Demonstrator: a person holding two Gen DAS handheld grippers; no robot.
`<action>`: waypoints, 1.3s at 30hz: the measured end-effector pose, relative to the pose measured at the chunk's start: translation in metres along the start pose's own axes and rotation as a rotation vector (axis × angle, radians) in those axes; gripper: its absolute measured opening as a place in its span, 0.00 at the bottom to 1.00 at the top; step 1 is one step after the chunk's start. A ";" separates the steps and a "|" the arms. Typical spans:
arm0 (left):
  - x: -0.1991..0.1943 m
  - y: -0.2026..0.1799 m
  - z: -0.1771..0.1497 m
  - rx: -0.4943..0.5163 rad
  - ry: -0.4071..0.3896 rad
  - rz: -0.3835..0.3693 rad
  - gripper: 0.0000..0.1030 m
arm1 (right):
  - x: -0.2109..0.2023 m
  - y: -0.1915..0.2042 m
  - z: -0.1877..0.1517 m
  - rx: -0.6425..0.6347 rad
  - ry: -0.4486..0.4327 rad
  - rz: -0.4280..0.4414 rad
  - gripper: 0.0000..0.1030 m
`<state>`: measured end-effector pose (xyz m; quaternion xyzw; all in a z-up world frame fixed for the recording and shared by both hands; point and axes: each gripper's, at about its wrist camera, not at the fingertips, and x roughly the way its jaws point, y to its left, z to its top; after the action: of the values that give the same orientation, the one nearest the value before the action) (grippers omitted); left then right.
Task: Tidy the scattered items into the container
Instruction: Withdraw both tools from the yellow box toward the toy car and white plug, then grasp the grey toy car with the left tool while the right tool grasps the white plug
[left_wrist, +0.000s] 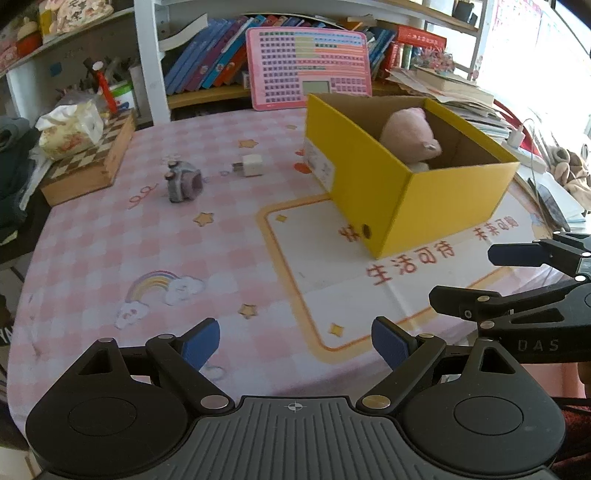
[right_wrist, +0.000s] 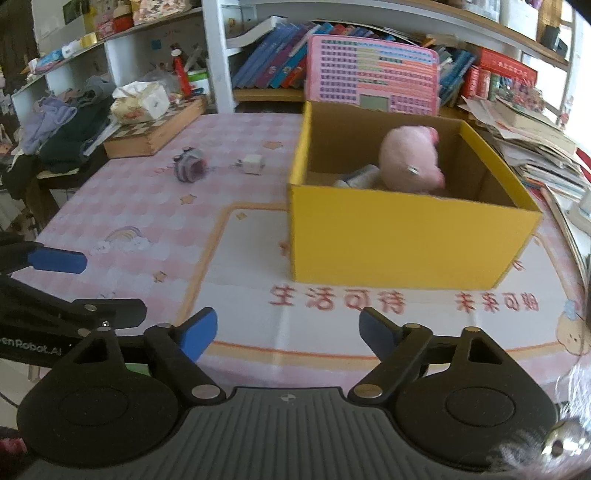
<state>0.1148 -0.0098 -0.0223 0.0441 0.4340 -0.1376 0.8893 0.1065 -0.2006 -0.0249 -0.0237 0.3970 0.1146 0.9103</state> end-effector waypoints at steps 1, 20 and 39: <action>0.001 0.006 0.000 -0.001 0.001 -0.001 0.89 | 0.002 0.005 0.003 -0.005 -0.003 0.004 0.76; 0.018 0.085 0.022 0.044 -0.035 -0.030 0.89 | 0.048 0.070 0.046 -0.022 -0.028 -0.003 0.56; 0.070 0.137 0.069 0.054 -0.168 -0.026 0.88 | 0.097 0.081 0.091 0.028 -0.054 -0.113 0.56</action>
<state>0.2470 0.0931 -0.0402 0.0507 0.3546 -0.1641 0.9191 0.2174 -0.0915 -0.0297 -0.0299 0.3720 0.0582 0.9259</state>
